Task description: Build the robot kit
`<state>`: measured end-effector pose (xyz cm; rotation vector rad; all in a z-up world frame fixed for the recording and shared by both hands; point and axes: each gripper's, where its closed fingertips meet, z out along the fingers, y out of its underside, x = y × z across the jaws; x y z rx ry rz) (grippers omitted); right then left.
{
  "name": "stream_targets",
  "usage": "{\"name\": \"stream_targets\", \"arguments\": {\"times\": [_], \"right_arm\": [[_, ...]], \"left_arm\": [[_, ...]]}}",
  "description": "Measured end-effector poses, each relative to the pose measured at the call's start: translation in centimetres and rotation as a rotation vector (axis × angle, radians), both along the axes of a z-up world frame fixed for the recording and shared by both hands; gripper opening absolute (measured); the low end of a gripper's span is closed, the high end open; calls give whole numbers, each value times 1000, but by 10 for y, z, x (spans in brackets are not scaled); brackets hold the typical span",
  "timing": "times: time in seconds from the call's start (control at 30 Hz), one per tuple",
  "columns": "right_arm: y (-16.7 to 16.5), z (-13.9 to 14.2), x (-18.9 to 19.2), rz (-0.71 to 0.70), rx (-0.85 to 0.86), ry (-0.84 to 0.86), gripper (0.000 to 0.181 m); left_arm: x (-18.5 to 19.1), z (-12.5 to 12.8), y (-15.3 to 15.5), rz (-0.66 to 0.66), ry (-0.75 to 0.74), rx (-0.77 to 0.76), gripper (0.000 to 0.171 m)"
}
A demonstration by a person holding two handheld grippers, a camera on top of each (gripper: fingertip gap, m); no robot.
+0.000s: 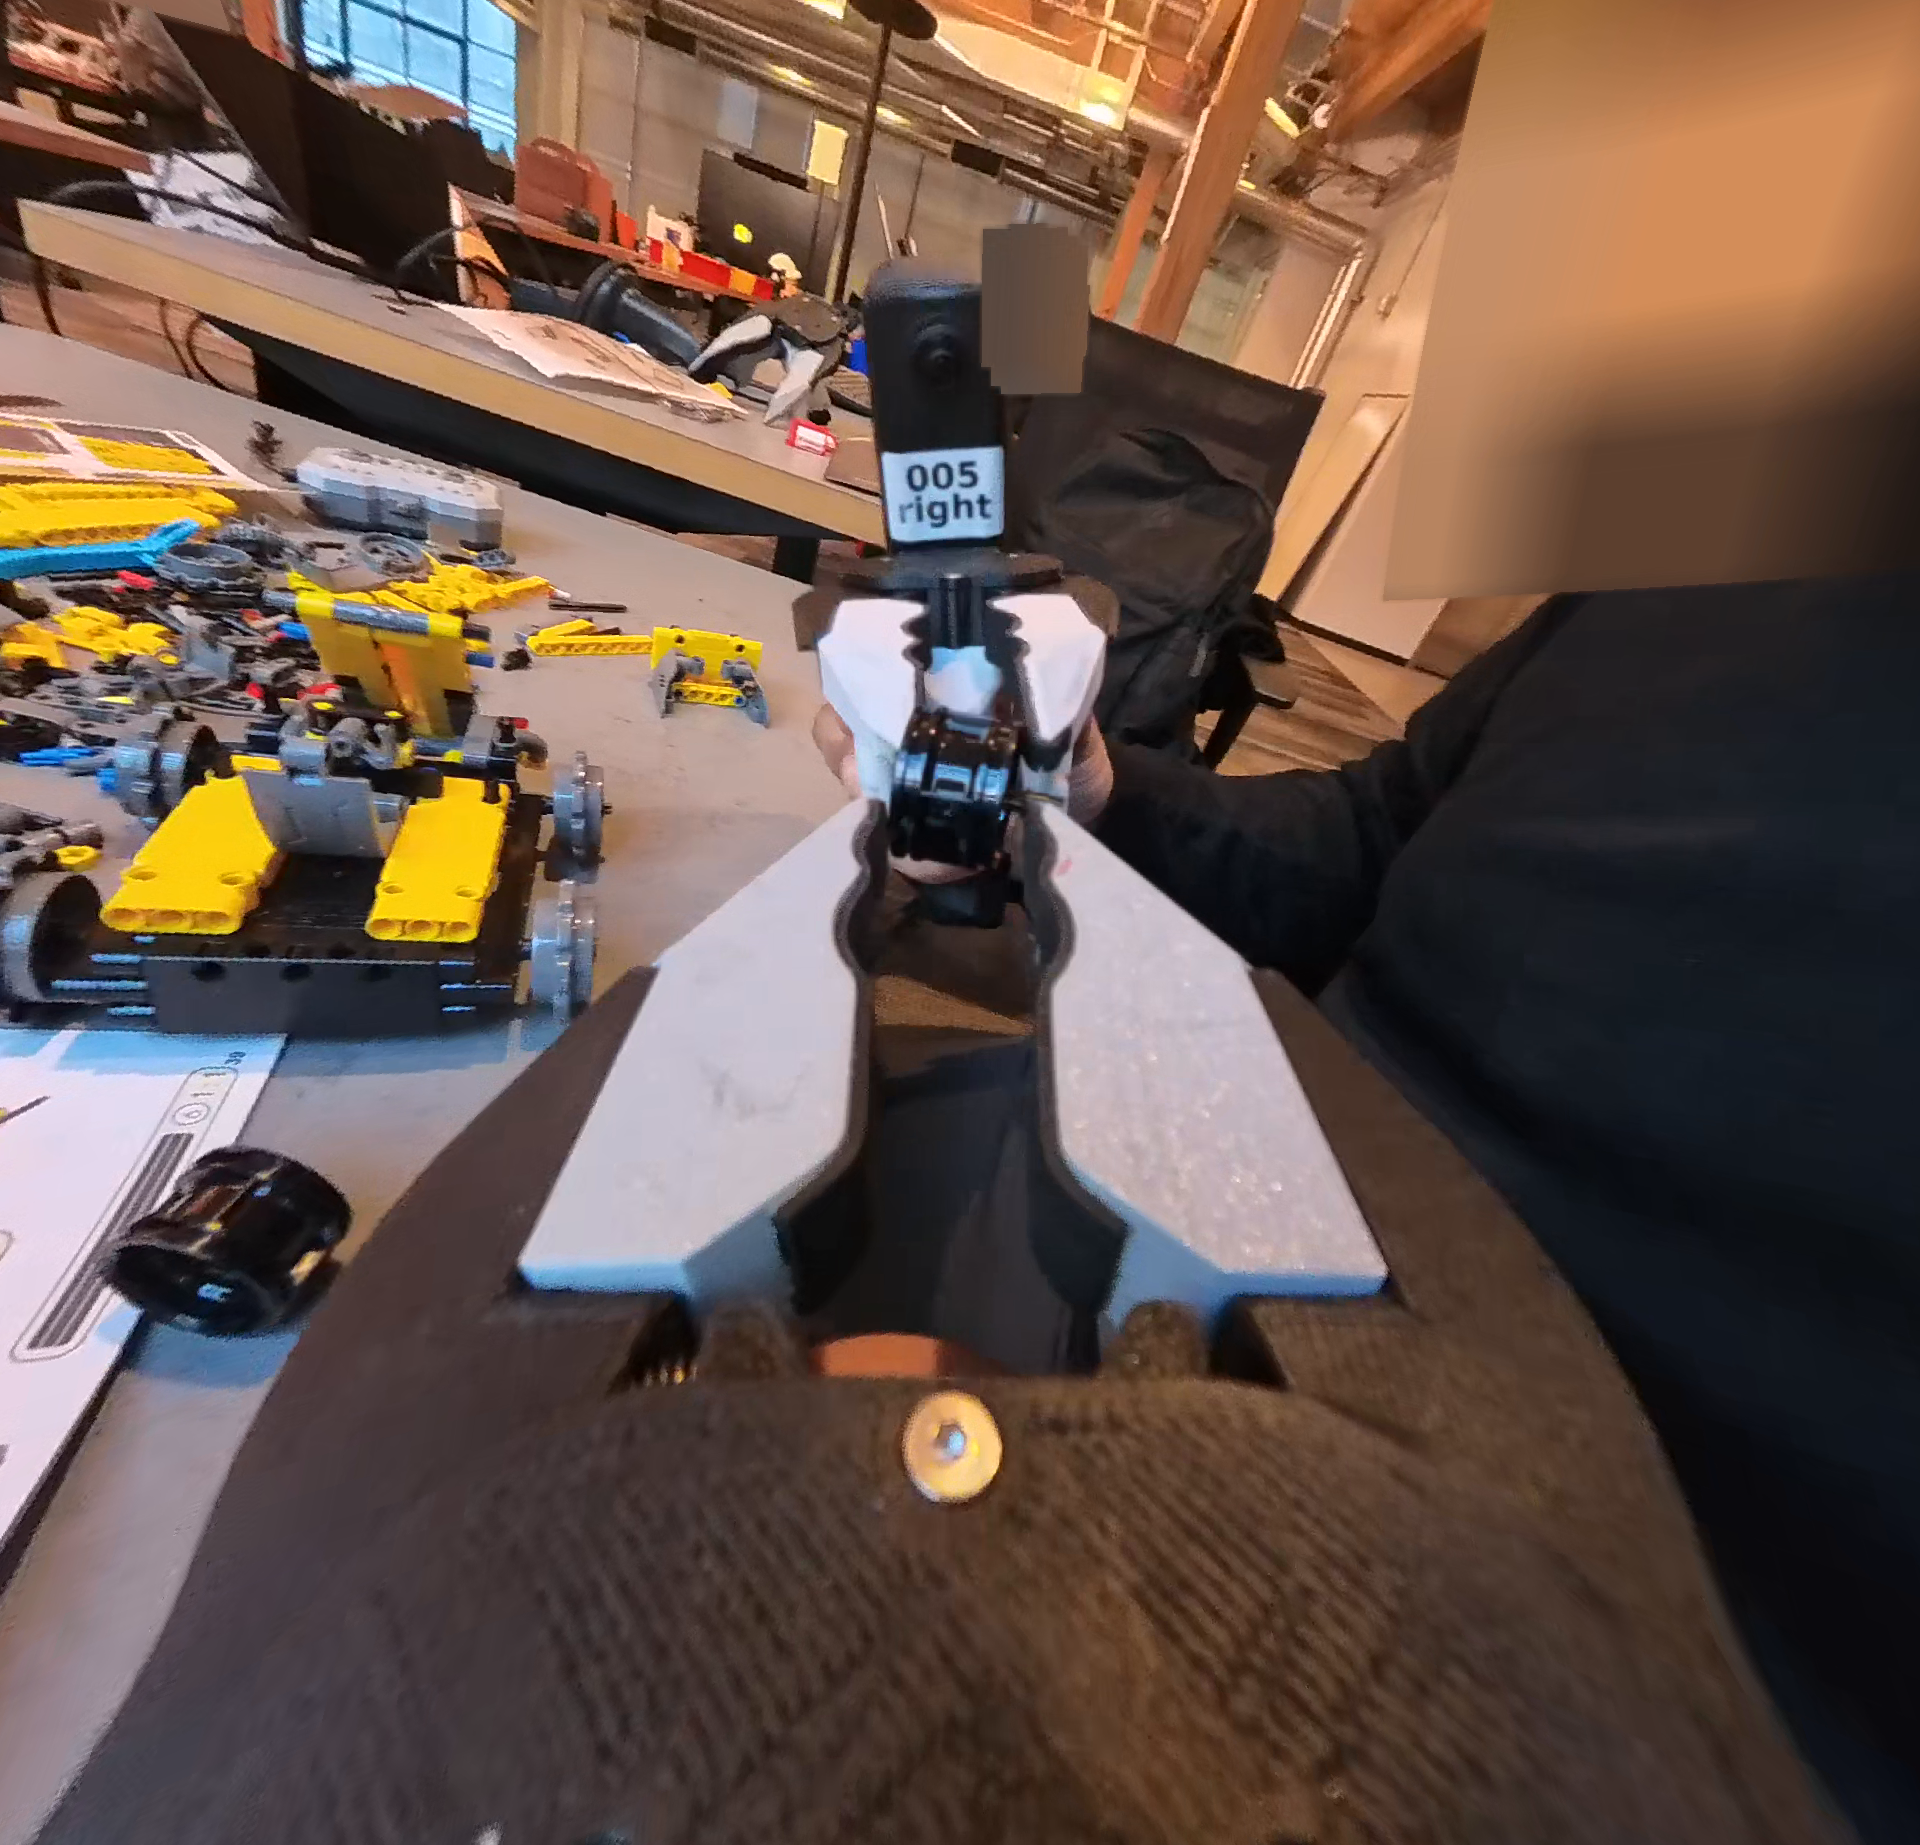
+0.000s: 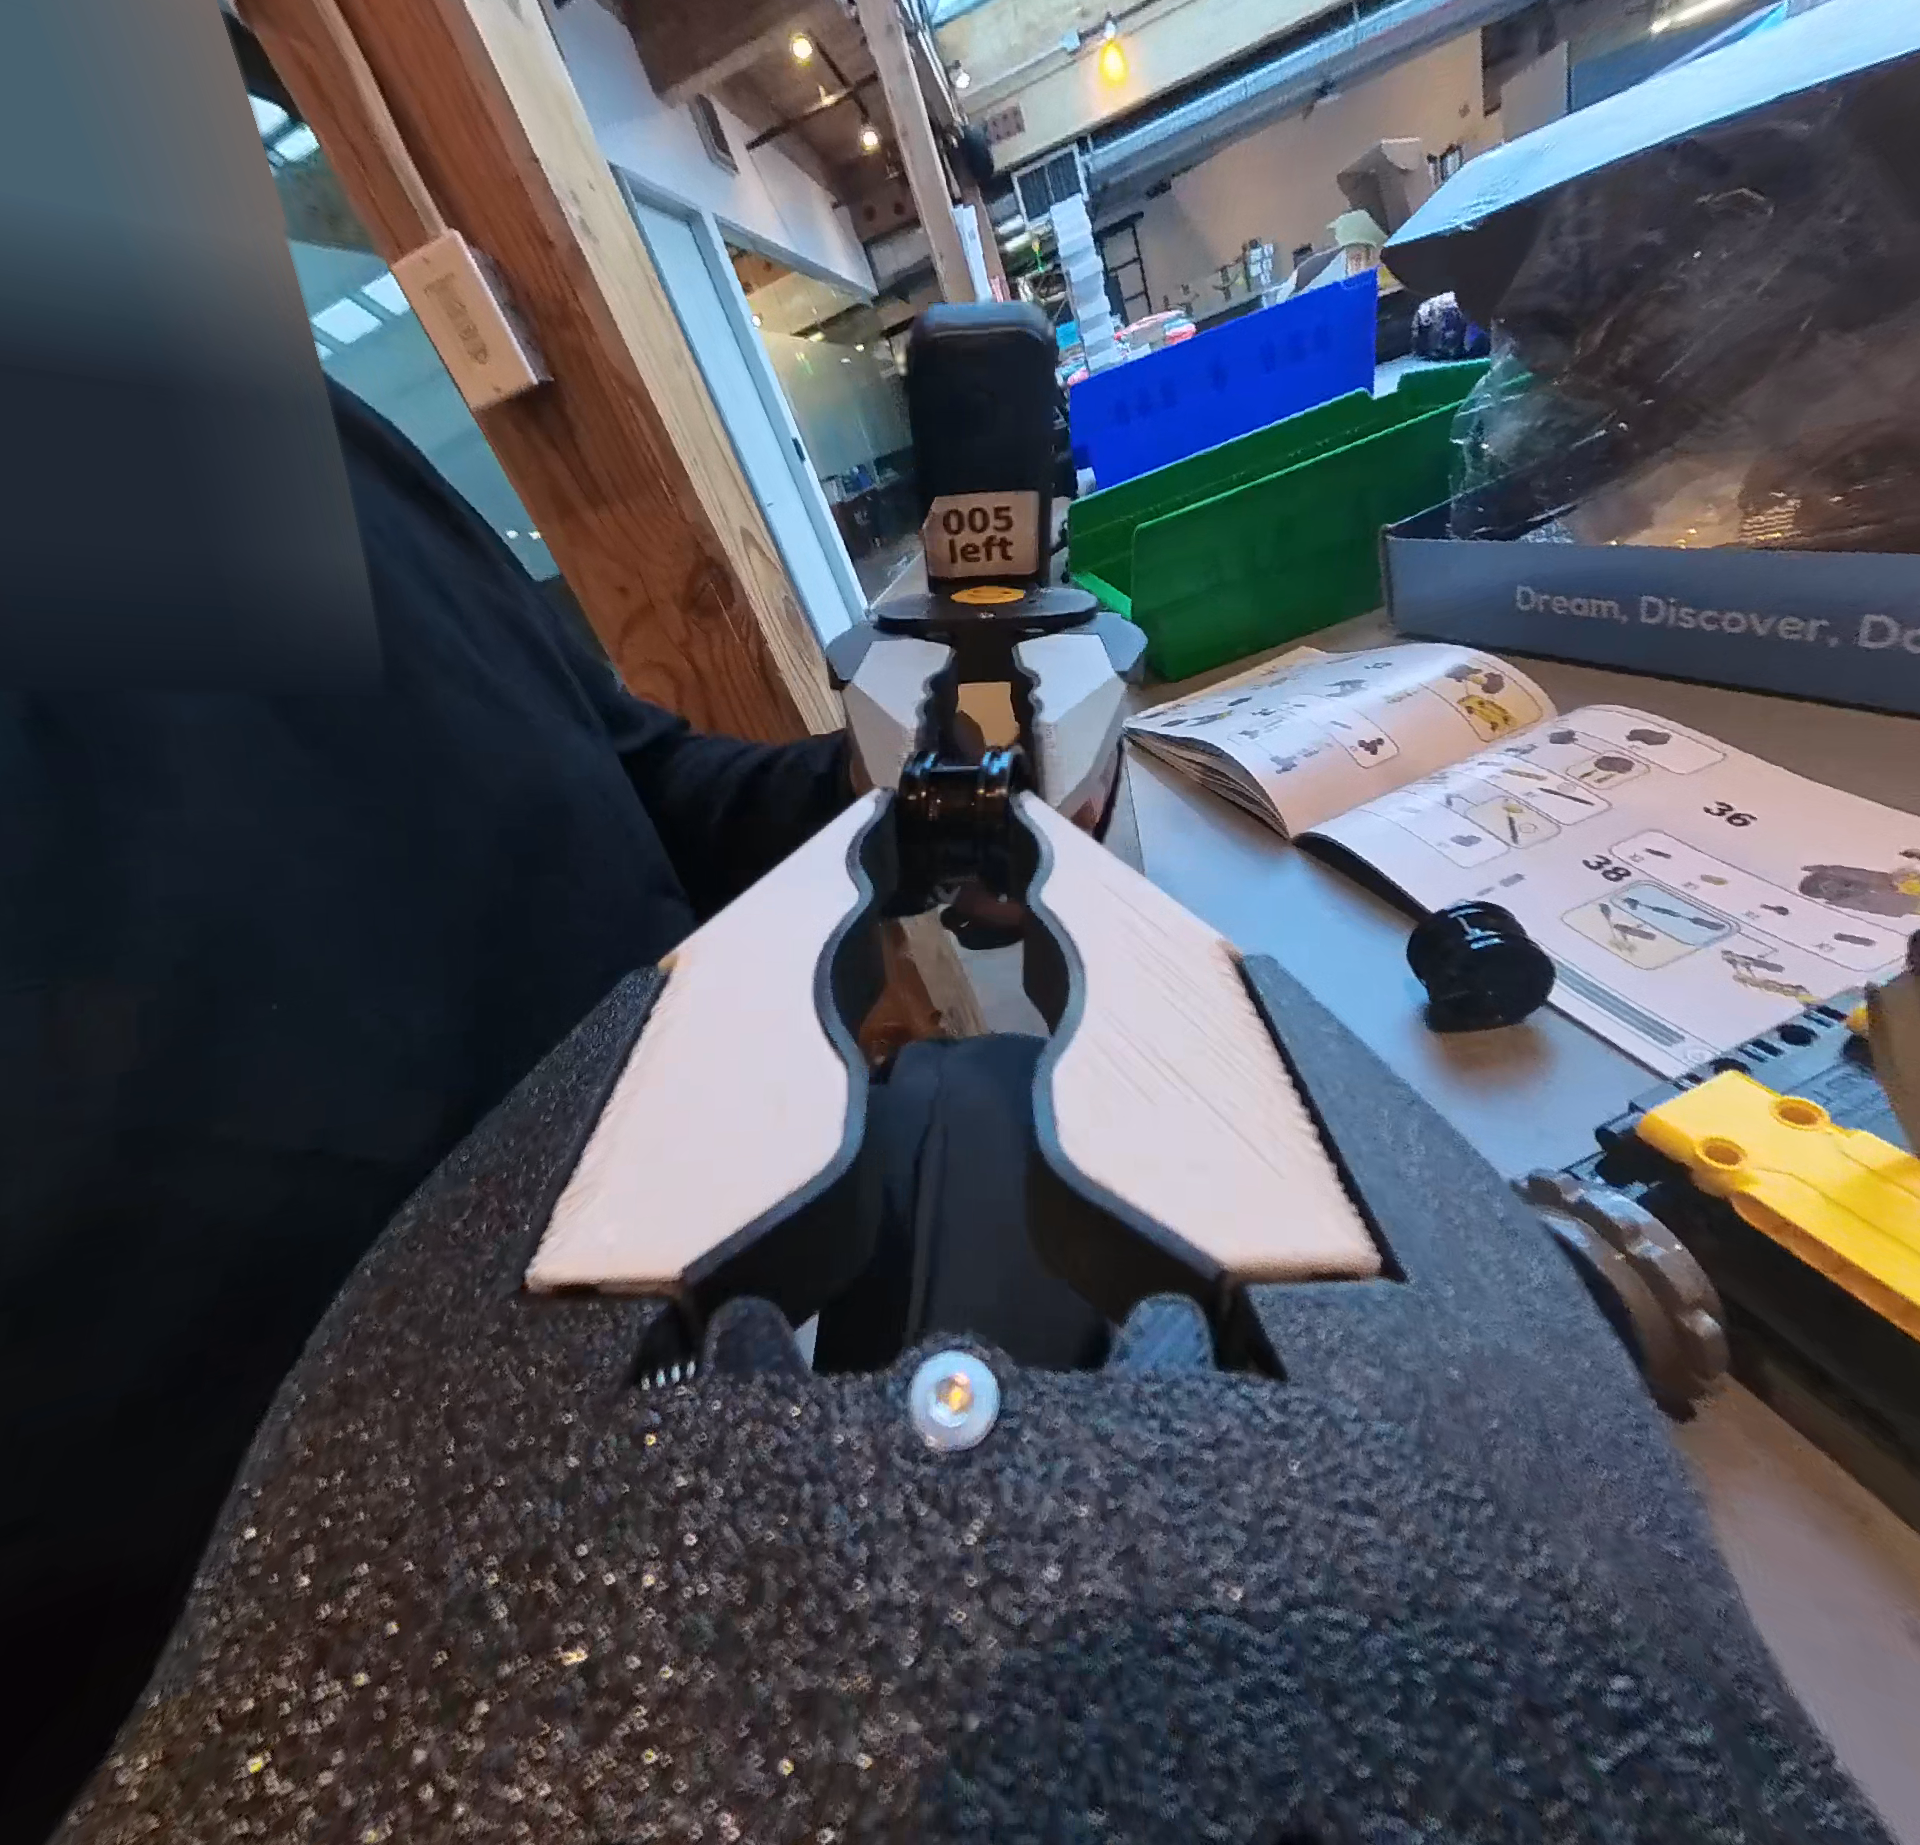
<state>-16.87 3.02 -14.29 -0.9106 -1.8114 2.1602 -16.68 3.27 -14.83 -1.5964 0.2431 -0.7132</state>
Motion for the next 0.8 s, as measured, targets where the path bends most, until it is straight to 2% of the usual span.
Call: {"name": "stream_targets", "arguments": {"times": [0.17,0.4,0.7,0.8], "right_arm": [[5,2,-1,-13,-50,-5,20],[13,-7,-10,-89,-12,-40,23],[28,-27,-28,-214,12,-142,26],[33,-34,-30,-244,7,-173,19]], "left_arm": [[-1,2,4,23,22,23,22],[-10,-13,14,176,261,15,19],[-31,-28,23,323,349,-38,19],[-42,-36,23,394,431,-57,19]]}}
